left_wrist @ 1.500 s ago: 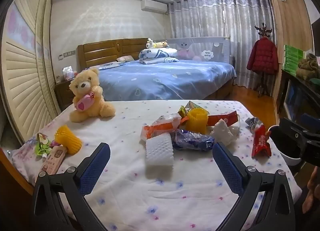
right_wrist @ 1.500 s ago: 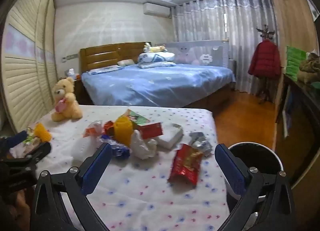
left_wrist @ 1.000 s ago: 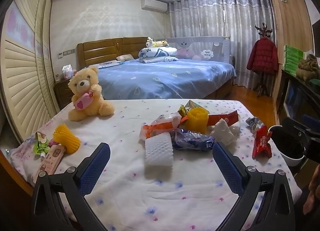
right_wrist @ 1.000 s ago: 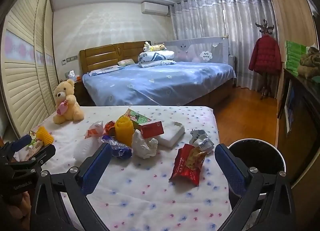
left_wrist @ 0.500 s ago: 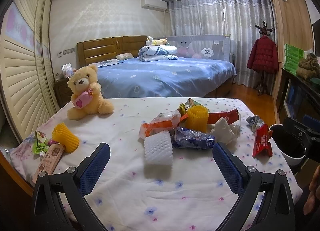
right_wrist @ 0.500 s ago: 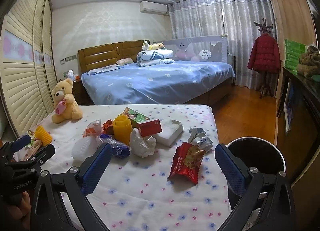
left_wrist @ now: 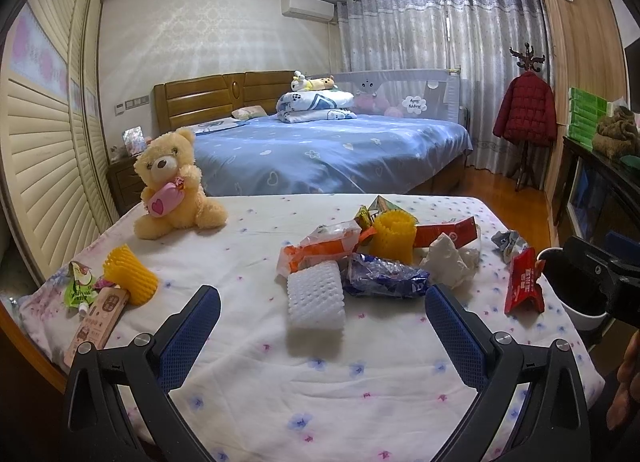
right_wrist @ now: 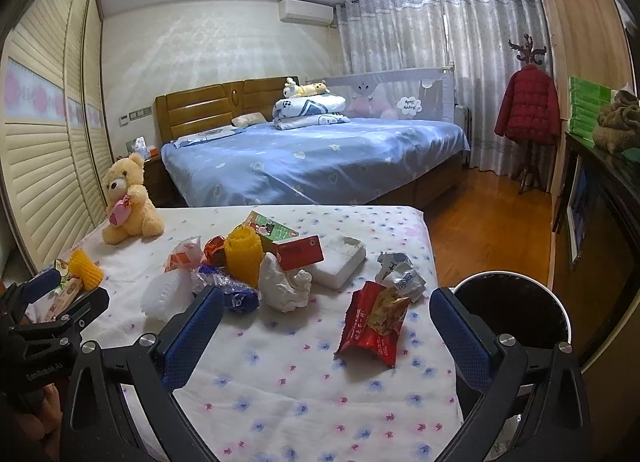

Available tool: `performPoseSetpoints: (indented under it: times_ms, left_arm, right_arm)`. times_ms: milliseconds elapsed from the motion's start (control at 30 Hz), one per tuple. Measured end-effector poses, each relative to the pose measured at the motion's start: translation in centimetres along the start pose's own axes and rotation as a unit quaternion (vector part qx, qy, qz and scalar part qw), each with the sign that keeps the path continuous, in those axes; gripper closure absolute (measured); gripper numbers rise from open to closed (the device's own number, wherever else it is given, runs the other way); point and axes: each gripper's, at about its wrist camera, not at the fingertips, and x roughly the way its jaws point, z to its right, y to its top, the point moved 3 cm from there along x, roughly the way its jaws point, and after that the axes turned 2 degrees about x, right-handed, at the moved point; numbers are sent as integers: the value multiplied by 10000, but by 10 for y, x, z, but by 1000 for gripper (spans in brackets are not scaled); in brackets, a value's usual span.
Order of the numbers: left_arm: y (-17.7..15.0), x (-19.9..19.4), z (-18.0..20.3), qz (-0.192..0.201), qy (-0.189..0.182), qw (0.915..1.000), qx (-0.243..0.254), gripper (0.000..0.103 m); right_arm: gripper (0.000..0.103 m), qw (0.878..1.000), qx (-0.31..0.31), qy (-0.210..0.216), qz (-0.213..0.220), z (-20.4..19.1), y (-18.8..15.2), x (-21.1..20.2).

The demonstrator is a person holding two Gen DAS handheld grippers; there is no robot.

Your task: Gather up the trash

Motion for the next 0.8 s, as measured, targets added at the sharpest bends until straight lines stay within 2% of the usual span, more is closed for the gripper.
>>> performPoseSetpoints:
  times_ms: [600, 800]
  left_arm:
    - [-1, -2, 3, 8, -16, 10000, -7, 1]
    - [-3, 3, -2, -125, -82, 9998, -109, 1]
  right_arm:
    - [0, 10000, -19, 66, -7, -2, -2, 0]
    - [0, 9999, 44, 84, -84, 3, -5, 2]
